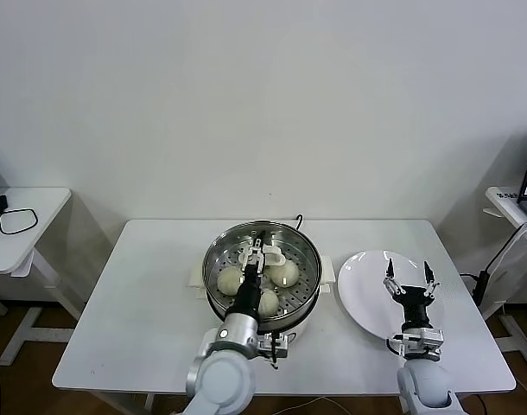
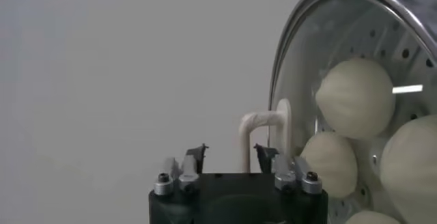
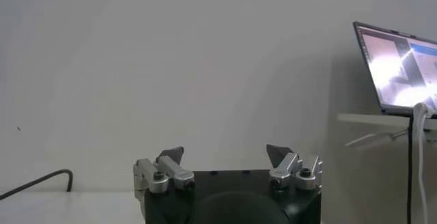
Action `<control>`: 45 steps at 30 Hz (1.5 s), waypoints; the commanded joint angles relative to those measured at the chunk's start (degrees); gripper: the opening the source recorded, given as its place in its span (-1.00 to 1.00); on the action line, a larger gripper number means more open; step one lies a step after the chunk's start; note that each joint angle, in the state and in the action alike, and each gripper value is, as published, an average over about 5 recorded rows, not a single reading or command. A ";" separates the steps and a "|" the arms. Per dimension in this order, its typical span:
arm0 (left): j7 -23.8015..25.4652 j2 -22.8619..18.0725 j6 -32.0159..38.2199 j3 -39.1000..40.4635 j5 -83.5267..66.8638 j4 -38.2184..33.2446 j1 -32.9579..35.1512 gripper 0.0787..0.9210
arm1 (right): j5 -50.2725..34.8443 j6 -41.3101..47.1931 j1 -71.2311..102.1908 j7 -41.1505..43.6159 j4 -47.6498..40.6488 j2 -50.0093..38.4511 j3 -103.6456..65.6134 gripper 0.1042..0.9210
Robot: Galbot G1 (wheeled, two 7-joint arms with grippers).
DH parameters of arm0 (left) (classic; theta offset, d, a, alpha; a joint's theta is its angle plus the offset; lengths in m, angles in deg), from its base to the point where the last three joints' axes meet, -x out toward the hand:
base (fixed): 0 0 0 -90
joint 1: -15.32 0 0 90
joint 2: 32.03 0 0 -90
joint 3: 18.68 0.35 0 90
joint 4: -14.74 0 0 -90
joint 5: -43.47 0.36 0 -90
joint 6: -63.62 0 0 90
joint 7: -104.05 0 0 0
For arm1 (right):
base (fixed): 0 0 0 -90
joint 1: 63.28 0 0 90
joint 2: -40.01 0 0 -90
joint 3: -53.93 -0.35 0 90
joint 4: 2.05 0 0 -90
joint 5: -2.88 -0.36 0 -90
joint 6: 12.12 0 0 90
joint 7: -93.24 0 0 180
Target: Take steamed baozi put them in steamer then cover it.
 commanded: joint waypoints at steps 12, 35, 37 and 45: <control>-17.35 8.73 5.38 -21.93 -56.92 -15.81 7.40 0.77 | -4.11 6.05 2.33 -0.44 3.75 -1.24 1.74 0.76; -16.39 5.45 32.06 -42.32 -88.35 14.92 8.53 0.77 | -7.79 1.30 5.10 5.61 3.61 -1.93 2.20 0.76; -16.12 5.15 32.41 -42.44 -88.36 15.18 8.98 0.77 | -7.72 1.54 5.20 5.62 3.87 -1.77 2.22 0.76; -15.51 5.14 32.54 -42.37 -88.36 14.91 10.16 0.77 | -7.63 1.56 5.49 5.89 4.09 -1.07 2.53 0.76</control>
